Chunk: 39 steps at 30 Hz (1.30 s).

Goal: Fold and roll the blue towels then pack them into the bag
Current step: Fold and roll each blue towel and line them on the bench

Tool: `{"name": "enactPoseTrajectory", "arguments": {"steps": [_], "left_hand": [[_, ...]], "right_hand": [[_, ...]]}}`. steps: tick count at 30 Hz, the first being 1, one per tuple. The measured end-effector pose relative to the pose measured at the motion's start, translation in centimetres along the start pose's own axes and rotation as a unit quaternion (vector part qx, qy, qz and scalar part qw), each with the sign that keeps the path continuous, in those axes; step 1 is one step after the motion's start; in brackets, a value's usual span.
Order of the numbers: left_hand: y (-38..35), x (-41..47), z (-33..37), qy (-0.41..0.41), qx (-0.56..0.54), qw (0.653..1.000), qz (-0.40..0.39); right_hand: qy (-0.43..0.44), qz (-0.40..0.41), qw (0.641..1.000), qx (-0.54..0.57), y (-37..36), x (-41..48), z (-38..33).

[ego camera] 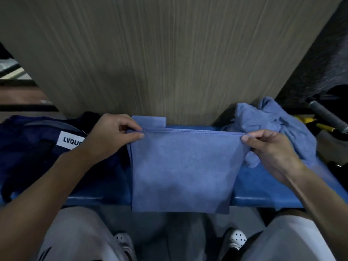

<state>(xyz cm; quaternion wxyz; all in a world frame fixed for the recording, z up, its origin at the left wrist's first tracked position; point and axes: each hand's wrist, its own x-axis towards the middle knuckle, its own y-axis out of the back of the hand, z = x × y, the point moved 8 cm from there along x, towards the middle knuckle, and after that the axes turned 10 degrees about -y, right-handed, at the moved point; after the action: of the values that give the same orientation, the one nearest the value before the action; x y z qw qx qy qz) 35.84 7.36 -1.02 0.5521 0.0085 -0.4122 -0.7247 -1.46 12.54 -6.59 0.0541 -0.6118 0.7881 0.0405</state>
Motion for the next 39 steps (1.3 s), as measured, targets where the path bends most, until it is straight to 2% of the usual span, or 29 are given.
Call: {"name": "enactPoseTrajectory", "arguments": {"steps": [5, 12, 20, 26, 30, 39], "left_hand": [[2.0, -0.2, 3.6, 0.000, -0.057, 0.998, 0.027], [4.7, 0.5, 6.3, 0.021, -0.063, 0.996, 0.060], [6.2, 0.7, 8.7, 0.005, 0.076, 0.996, 0.045], [7.1, 0.1, 9.2, 0.050, -0.024, 0.994, 0.098], [7.2, 0.1, 9.3, 0.076, -0.076, 0.989, 0.103], [7.2, 0.1, 8.4, 0.084, -0.077, 0.991, 0.076]], "right_hand": [[0.045, -0.015, 0.999, 0.018, 1.0, -2.6, -3.5], [0.101, -0.018, 0.995, 0.008, 2.1, -5.1, -8.0], [0.134, -0.005, 0.989, -0.059, 1.5, -6.3, -11.0], [0.119, 0.018, 0.990, -0.070, 1.7, -6.7, -11.7], [0.113, 0.010, 0.990, -0.084, 1.5, -7.0, -12.2], [0.106, 0.020, 0.991, -0.078, 1.4, -7.3, -12.2]]}}
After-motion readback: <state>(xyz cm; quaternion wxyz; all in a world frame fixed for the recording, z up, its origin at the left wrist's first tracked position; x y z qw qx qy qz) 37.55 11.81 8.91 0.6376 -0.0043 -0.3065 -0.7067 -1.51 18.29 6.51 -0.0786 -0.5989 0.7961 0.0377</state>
